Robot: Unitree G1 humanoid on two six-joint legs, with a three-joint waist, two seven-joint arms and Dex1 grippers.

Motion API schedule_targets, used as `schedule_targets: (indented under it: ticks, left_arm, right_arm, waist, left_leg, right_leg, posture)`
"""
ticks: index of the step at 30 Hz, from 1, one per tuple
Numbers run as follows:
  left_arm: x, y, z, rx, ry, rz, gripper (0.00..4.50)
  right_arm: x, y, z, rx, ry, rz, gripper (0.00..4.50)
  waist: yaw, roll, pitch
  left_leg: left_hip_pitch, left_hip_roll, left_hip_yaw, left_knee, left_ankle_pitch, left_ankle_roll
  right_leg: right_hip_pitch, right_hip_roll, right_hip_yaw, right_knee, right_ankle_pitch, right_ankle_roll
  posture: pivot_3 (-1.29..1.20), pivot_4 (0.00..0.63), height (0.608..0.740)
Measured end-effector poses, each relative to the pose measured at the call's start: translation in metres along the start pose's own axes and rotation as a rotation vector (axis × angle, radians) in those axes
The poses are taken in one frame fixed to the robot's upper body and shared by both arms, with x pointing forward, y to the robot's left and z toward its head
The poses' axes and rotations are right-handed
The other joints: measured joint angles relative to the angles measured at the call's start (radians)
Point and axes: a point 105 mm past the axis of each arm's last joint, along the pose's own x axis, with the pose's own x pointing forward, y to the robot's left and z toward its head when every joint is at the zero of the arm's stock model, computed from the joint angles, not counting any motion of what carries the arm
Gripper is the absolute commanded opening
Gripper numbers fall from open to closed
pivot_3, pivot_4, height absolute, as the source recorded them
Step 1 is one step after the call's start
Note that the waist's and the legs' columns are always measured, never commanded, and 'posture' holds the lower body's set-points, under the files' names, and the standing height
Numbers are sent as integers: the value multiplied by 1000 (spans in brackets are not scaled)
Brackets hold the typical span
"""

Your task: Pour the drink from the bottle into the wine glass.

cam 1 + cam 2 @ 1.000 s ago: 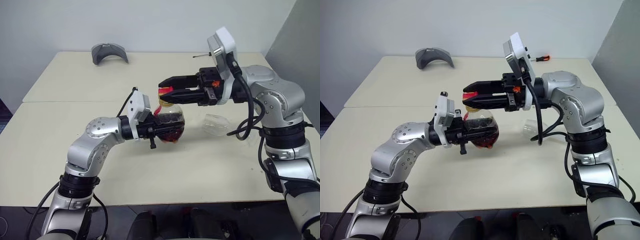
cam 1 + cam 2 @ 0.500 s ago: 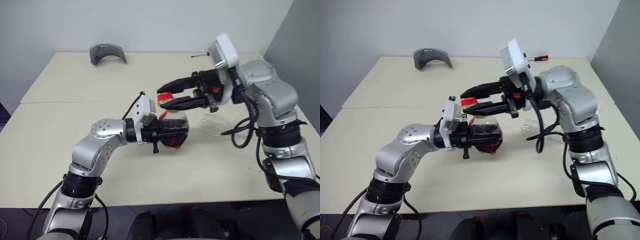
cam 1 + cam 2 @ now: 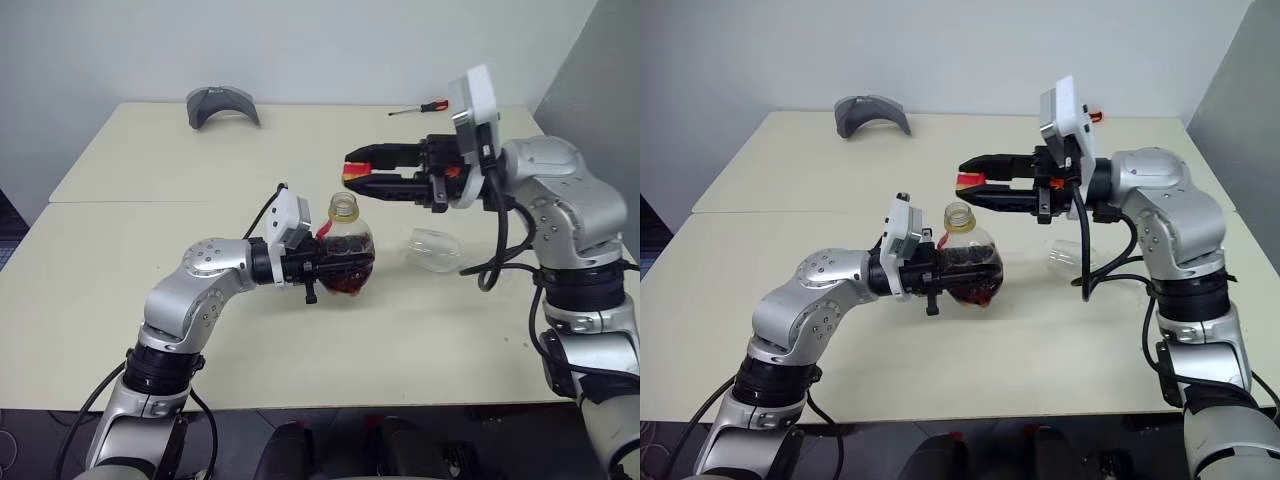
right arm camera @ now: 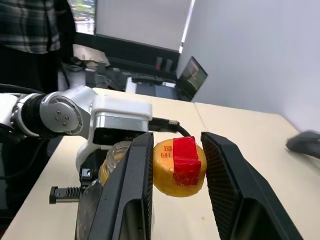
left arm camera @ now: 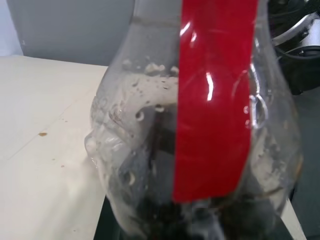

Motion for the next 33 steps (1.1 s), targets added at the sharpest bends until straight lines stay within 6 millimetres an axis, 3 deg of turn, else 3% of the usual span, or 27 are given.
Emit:
schedule_targets:
  ticks: [4,8,11,17,20,28,33]
  left_arm:
    - [-5,4,1,9,0,29,976]
    - [-13,2,-10,-21,19,51,976]
    - [-15,1,-16,-38,23,72,976]
    - [-12,-1,-14,-38,8,108,976]
    - [-12,-3,-18,-59,10,119,976]
    - [-10,-8,-13,-63,-6,106,976]
    - [-6,-13,-10,-61,-18,87,976]
  right_arm:
    - [-22,-1,-4,53,34,-98,1171]
    - [-41,12,-15,150,49,-194,1171]
    - [-51,29,-36,223,94,-295,1171]
    - [-72,55,-112,314,270,-720,1171]
    - [-79,71,-138,328,345,-873,1171]
    - [-98,79,-152,270,426,-1060,1171]
    - [-113,95,-184,369,510,-1149,1171]
  waist:
    - [1,0,0]
    - [3,0,0]
    - [8,0,0]
    - [14,0,0]
    - [13,0,0]
    - [13,0,0]
    - [14,0,0]
  left_leg:
    - [0,0,0,0,-1,1]
    - [0,0,0,-1,-1,1]
    - [0,0,0,0,-1,2]
    - [0,0,1,-1,0,0]
    - [1,0,1,-1,1,-2]
    - [1,0,1,-1,1,-2]
    - [1,0,1,-1,1,-2]
  right_leg:
    - [0,0,0,0,0,0]
    - [0,0,0,0,0,0]
    - [0,0,0,0,0,0]
    - [0,1,1,0,0,1]
    - [0,1,2,0,0,1]
    - [1,2,2,-1,0,1]
    - [1,2,2,0,0,1]
  posture:
    - [0,150,740]
    - [0,150,740]
    - [0,150,740]
    - [0,150,740]
    - [0,150,740]
    - [0,150,740]
    - [0,150,740]
